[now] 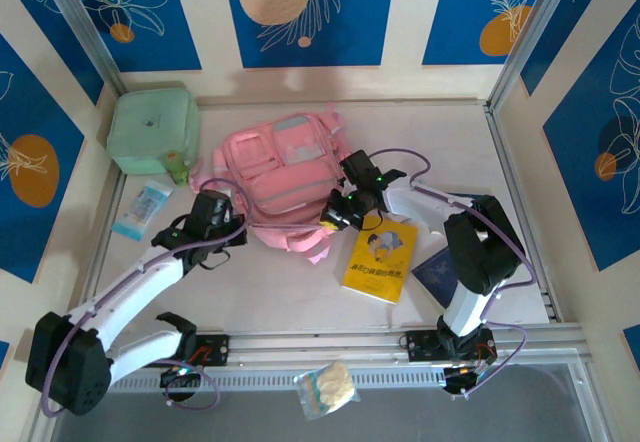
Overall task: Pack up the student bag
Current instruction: Unzip the student bag at the center of the table.
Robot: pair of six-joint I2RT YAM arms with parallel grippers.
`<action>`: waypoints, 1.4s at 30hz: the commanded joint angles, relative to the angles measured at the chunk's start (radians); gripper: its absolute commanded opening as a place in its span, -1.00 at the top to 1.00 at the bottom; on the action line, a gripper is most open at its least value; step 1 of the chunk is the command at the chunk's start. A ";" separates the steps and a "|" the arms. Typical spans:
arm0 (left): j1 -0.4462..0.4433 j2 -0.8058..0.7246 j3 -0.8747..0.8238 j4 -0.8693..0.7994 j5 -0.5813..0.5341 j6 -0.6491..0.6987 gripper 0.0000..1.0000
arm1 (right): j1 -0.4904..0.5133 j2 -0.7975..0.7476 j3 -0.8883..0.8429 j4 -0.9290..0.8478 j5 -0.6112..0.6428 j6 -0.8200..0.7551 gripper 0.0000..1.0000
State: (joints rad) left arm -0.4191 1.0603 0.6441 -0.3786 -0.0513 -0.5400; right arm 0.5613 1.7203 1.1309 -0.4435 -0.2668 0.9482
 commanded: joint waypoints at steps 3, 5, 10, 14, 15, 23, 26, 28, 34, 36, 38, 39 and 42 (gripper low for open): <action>0.112 0.091 0.016 0.021 -0.010 0.047 1.00 | -0.032 -0.070 -0.001 -0.028 -0.096 -0.126 1.00; 0.141 0.112 0.011 0.055 -0.014 0.045 1.00 | -0.026 -0.067 0.009 -0.033 -0.116 -0.148 1.00; 0.197 0.192 0.012 0.162 0.006 0.046 1.00 | -0.017 -0.079 0.000 -0.016 -0.125 -0.141 1.00; 0.234 0.270 0.033 0.231 -0.015 0.073 1.00 | 0.001 -0.072 -0.012 -0.005 -0.138 -0.136 1.00; 0.251 0.291 0.040 0.241 -0.014 0.074 1.00 | 0.007 -0.068 -0.016 0.005 -0.140 -0.127 1.00; 0.277 0.306 0.046 0.296 0.130 0.072 1.00 | 0.122 -0.024 -0.025 0.079 -0.047 -0.062 1.00; 0.277 0.327 0.076 0.247 0.145 0.081 1.00 | 0.132 0.019 0.004 0.116 -0.046 -0.029 1.00; 0.279 0.322 0.085 0.222 0.158 0.083 1.00 | 0.147 0.020 0.035 0.076 -0.004 -0.047 0.96; 0.275 0.215 0.073 0.143 0.210 0.067 0.47 | 0.166 -0.059 0.042 -0.034 0.110 -0.115 0.07; 0.272 0.169 0.062 0.114 0.232 0.055 0.29 | 0.162 -0.098 0.029 -0.067 0.145 -0.131 -0.20; 0.266 0.109 0.052 0.081 0.277 0.036 0.14 | 0.150 -0.145 0.010 -0.102 0.162 -0.138 -0.41; 0.259 0.082 0.048 0.067 0.302 0.031 0.07 | 0.145 -0.169 -0.001 -0.119 0.174 -0.143 -0.48; 0.204 -0.005 0.040 0.018 0.354 0.014 -0.11 | 0.133 -0.255 -0.023 -0.203 0.248 -0.169 -0.63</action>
State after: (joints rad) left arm -0.1730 1.1179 0.6991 -0.2794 0.2077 -0.5087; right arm 0.7055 1.5379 1.1351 -0.5339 -0.0994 0.8154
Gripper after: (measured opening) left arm 0.535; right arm 0.805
